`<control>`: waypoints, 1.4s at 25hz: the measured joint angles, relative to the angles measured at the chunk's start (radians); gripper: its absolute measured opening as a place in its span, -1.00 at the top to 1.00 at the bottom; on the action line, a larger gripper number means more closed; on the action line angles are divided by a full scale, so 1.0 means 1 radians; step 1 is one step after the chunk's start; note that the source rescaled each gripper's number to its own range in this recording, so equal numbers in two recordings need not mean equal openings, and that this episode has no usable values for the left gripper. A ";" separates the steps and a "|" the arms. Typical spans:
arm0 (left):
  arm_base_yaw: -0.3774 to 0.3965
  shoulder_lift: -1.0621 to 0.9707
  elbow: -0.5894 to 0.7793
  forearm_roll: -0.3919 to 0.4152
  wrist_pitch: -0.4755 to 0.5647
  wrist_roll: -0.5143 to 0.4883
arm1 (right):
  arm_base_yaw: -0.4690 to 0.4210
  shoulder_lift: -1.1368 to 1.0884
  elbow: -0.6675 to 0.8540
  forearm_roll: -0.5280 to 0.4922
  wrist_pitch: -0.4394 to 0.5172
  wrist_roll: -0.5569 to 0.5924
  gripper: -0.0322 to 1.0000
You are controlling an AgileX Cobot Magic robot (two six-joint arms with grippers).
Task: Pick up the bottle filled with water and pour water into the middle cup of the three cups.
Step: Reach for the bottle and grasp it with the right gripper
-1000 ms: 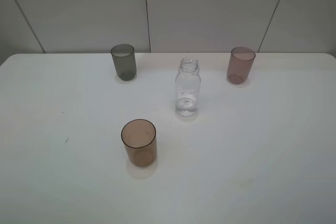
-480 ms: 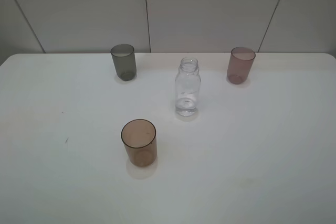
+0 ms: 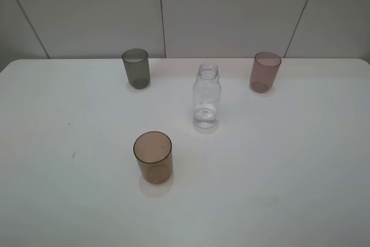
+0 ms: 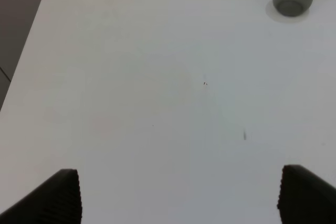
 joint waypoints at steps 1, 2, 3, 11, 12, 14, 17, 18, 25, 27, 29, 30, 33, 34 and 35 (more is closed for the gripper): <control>0.000 0.000 0.000 0.000 0.000 0.000 | 0.000 0.000 0.000 0.000 0.000 0.000 0.06; 0.000 0.000 0.000 0.000 0.000 0.000 | 0.000 0.000 0.000 0.000 0.000 0.000 0.06; 0.000 0.000 0.000 0.000 0.000 0.000 | 0.000 0.000 0.000 0.000 0.000 0.000 0.06; 0.000 0.000 0.000 0.000 0.000 0.000 | 0.001 0.012 0.000 0.026 0.000 0.000 0.06; 0.000 0.000 0.000 0.000 0.000 0.000 | 0.003 0.031 0.000 0.042 -0.001 0.000 0.06; 0.000 0.000 0.000 0.000 0.000 0.000 | 0.012 0.096 -0.013 0.087 -0.017 0.000 0.06; 0.000 0.000 0.000 0.000 0.000 0.000 | 0.015 0.225 -0.060 0.147 -0.093 0.000 0.06; 0.000 0.000 0.000 0.000 0.000 0.000 | 0.015 0.225 -0.060 0.147 -0.093 0.000 0.06; 0.000 0.000 0.000 0.000 0.000 0.000 | 0.020 0.636 -0.181 0.222 -0.378 0.000 0.06; 0.000 0.000 0.000 0.000 0.000 0.000 | 0.052 0.726 -0.193 0.221 -0.430 0.000 0.06; 0.000 0.000 0.000 0.000 0.000 0.000 | 0.123 0.804 -0.197 0.221 -0.490 0.000 0.06; 0.000 0.000 0.000 0.000 0.000 0.000 | 0.159 0.844 -0.197 0.221 -0.515 0.000 0.06; 0.000 0.000 0.000 0.000 0.000 0.000 | 0.250 0.915 -0.197 0.222 -0.572 0.000 0.06; 0.000 0.000 0.000 0.000 0.000 0.000 | 0.293 0.941 -0.197 0.223 -0.593 0.000 0.06; 0.000 0.000 0.000 0.000 0.000 0.000 | 0.327 0.969 -0.197 0.223 -0.611 0.000 0.06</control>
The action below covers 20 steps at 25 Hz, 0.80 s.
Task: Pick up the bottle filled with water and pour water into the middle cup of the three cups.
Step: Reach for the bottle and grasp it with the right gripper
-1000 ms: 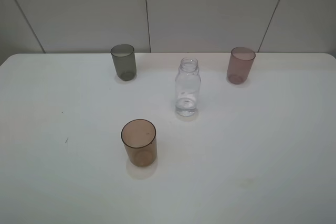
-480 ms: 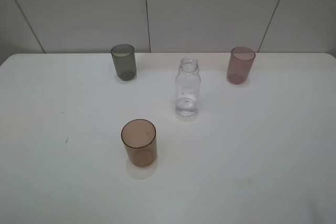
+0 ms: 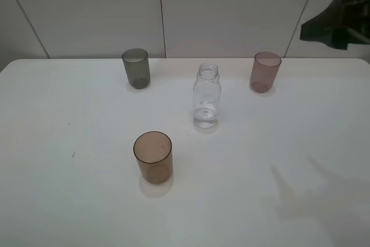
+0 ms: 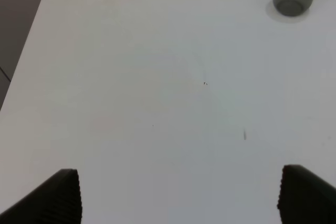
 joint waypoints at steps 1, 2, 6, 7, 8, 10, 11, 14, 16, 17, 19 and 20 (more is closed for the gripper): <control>0.000 0.000 0.000 0.000 0.000 0.000 | 0.041 0.025 0.000 -0.003 -0.010 0.000 0.06; 0.000 0.000 0.000 0.000 0.000 0.000 | 0.079 0.045 0.003 -0.013 -0.028 0.000 0.06; 0.000 0.000 0.000 0.000 0.000 0.000 | 0.201 0.118 0.069 -0.086 -0.207 -0.007 0.06; 0.000 0.000 0.000 0.000 0.000 0.000 | 0.215 0.134 0.094 -0.099 -0.256 -0.010 0.06; 0.000 0.000 0.000 0.000 0.000 0.000 | 0.225 0.151 0.120 -0.114 -0.319 -0.012 0.06; 0.000 0.000 0.000 0.000 0.000 0.000 | 0.234 0.187 0.169 -0.134 -0.425 -0.027 0.06; 0.000 0.000 0.000 0.000 0.000 0.000 | 0.234 0.210 0.196 -0.140 -0.475 -0.034 0.06; 0.000 0.000 0.000 0.000 0.000 0.000 | 0.234 0.309 0.290 -0.153 -0.641 -0.089 0.06; 0.000 0.000 0.000 0.000 0.000 0.000 | 0.234 0.360 0.318 -0.192 -0.707 -0.102 0.06; 0.000 0.000 0.000 0.000 0.000 0.000 | 0.234 0.388 0.325 -0.205 -0.742 -0.102 0.06; 0.000 0.000 0.000 0.000 0.000 0.000 | 0.234 0.437 0.327 -0.229 -0.816 -0.096 0.06; 0.000 0.000 0.000 0.000 0.000 0.000 | 0.234 0.464 0.327 -0.237 -0.848 -0.092 0.06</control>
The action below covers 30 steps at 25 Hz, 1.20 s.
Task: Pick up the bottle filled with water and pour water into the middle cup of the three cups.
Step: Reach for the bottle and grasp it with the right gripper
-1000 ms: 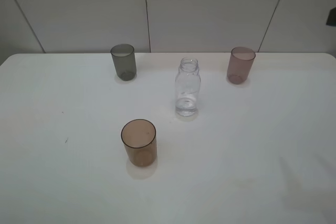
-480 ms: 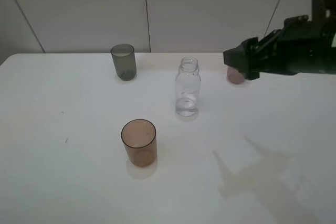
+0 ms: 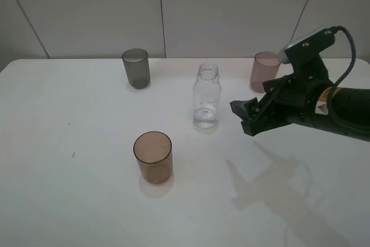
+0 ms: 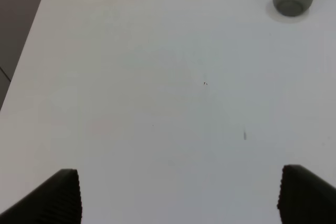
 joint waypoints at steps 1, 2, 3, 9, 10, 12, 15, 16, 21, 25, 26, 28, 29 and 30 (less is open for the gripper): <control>0.000 0.000 0.000 0.000 0.000 0.000 | 0.000 0.027 0.000 -0.015 -0.034 0.000 0.06; 0.000 0.000 0.000 0.000 0.000 0.000 | 0.000 0.054 0.000 -0.031 -0.064 0.002 0.06; 0.000 0.000 0.000 0.000 0.000 0.000 | 0.000 0.076 -0.001 -0.046 -0.089 0.003 0.06; 0.000 0.000 0.000 0.000 0.000 0.000 | 0.000 0.239 -0.002 -0.085 -0.310 0.029 0.06; 0.000 0.000 0.000 0.000 0.000 0.000 | 0.000 0.262 -0.002 -0.085 -0.353 0.029 0.06; 0.000 0.000 0.000 0.000 0.000 0.000 | 0.000 0.316 -0.003 -0.085 -0.426 0.032 0.06; 0.000 0.000 0.000 0.000 0.000 0.000 | 0.000 0.386 -0.001 -0.085 -0.524 0.048 0.06; 0.000 0.000 0.000 0.000 0.000 0.000 | 0.000 0.409 -0.001 -0.084 -0.558 0.050 0.06; 0.000 0.000 0.000 0.000 0.000 0.000 | 0.000 0.491 -0.037 -0.079 -0.635 0.058 0.05; 0.000 0.000 0.000 0.000 0.000 0.000 | 0.000 0.526 -0.078 -0.064 -0.639 0.079 -0.06; 0.000 0.000 0.000 0.000 0.000 0.000 | 0.000 0.529 -0.087 -0.058 -0.639 0.081 -0.09; 0.000 0.000 0.000 0.000 0.000 0.000 | 0.000 0.529 -0.094 -0.055 -0.639 0.082 -0.11; 0.000 0.000 0.000 0.000 0.000 0.000 | 0.000 0.529 -0.094 -0.055 -0.639 0.082 -0.11; 0.000 0.000 0.000 0.000 0.000 0.000 | 0.000 0.529 -0.094 -0.055 -0.639 0.082 -0.11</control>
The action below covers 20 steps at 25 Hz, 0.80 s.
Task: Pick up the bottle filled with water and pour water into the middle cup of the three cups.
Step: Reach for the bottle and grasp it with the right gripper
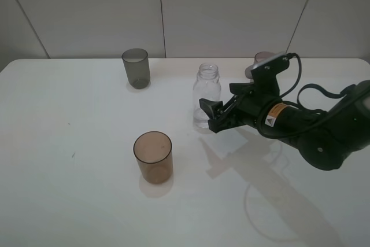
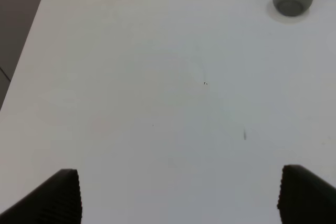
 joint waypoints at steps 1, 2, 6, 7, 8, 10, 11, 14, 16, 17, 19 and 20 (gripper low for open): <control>0.000 0.000 0.000 0.000 0.000 0.000 | 0.000 0.000 0.000 0.000 -0.003 0.000 -0.11; 0.000 0.000 0.000 0.000 0.000 0.000 | 0.000 0.000 0.000 0.000 -0.006 0.000 -0.11; 0.000 0.000 0.000 0.000 0.000 0.000 | 0.000 0.000 0.000 0.000 -0.010 0.000 -0.11; 0.000 0.000 0.000 0.000 0.000 0.000 | 0.000 0.000 0.000 0.001 -0.010 0.001 -0.11; 0.000 0.000 0.000 0.000 0.000 0.000 | 0.000 0.000 0.000 0.001 -0.010 0.001 -0.11; 0.000 0.000 0.000 0.000 0.000 0.000 | 0.000 0.000 0.000 0.001 -0.008 0.002 -0.11; 0.000 0.000 0.000 0.000 0.000 0.000 | 0.004 0.000 0.000 0.001 -0.005 0.009 -0.11; 0.000 0.000 0.000 0.000 0.000 0.000 | 0.012 0.000 0.000 0.001 -0.002 0.016 -0.11; 0.000 0.000 0.000 0.000 0.000 0.000 | 0.013 0.000 0.000 0.001 -0.003 0.016 -0.11; 0.000 0.000 0.000 0.000 0.000 0.000 | 0.013 0.000 0.000 0.001 -0.003 0.016 -0.11; 0.000 0.000 0.000 0.000 0.000 0.000 | 0.013 0.000 0.000 0.001 -0.006 0.016 -0.11; 0.000 0.000 0.000 0.000 0.000 0.000 | 0.013 0.000 0.000 0.000 -0.007 0.015 -0.11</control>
